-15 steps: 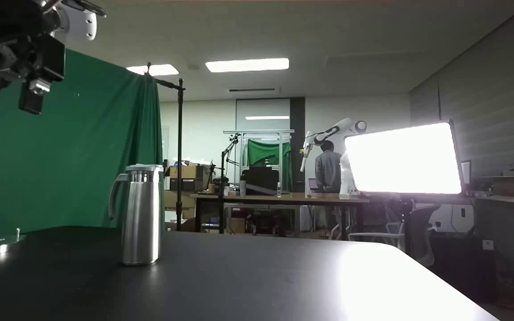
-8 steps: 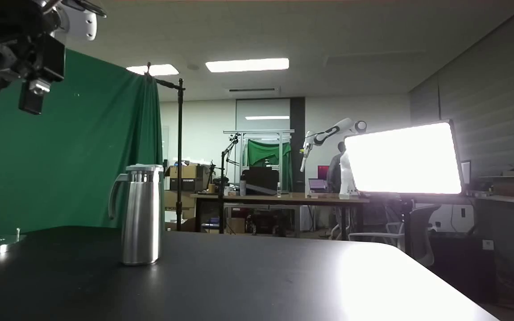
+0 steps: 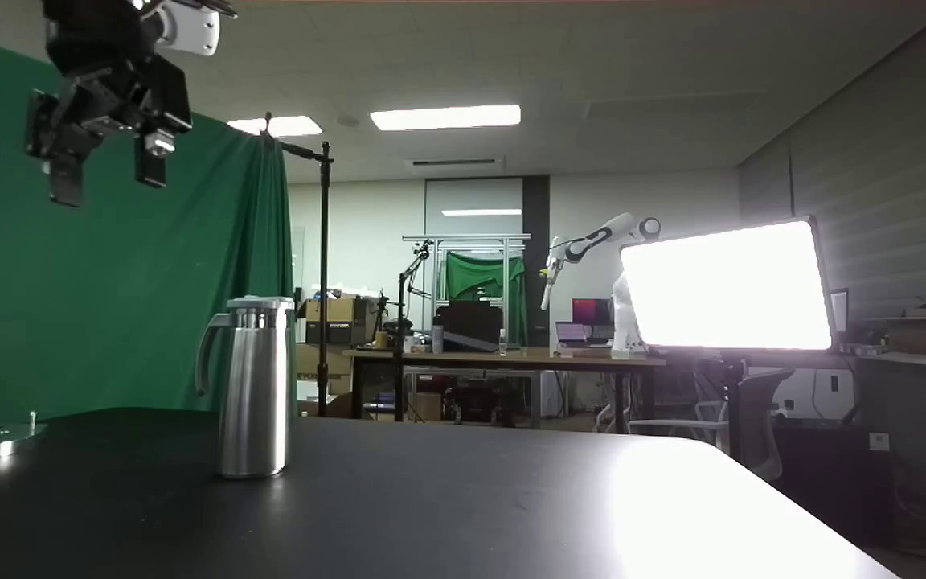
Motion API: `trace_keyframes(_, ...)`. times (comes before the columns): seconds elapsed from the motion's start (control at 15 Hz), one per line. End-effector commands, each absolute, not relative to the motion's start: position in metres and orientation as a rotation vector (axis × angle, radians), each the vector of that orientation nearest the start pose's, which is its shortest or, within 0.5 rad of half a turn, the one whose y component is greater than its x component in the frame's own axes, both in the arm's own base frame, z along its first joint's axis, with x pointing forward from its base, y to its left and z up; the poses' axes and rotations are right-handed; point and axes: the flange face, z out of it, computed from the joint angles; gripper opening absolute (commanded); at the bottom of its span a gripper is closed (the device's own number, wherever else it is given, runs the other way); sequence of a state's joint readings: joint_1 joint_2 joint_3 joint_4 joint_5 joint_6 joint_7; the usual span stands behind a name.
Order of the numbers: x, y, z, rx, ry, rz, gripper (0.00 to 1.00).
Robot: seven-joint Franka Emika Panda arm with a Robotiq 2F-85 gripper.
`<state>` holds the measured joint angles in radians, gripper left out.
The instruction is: Press down on the top of the jug on the table to open
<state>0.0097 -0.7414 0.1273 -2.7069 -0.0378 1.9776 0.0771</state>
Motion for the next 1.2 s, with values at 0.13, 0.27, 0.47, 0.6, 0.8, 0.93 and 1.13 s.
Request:
trace_keyframes(0.13, 0.414, 0.028, 0.475, -3.259, 0.029, -0.198, 0.67)
trace_keyframes(0.27, 0.443, 0.031, 0.48, -3.233, 0.061, -0.249, 0.51)
trace_keyframes(0.47, 0.478, 0.041, 0.483, -3.224, 0.093, -0.259, 0.31)
trace_keyframes(0.6, 0.46, 0.035, 0.475, -3.222, 0.031, -0.255, 0.44)
trace_keyframes(0.8, 0.459, 0.035, 0.47, -3.222, 0.028, -0.239, 0.25)
trace_keyframes(0.93, 0.457, 0.036, 0.473, -3.222, 0.028, -0.249, 0.25)
trace_keyframes(1.13, 0.456, 0.036, 0.474, -3.222, 0.027, -0.253, 0.06)
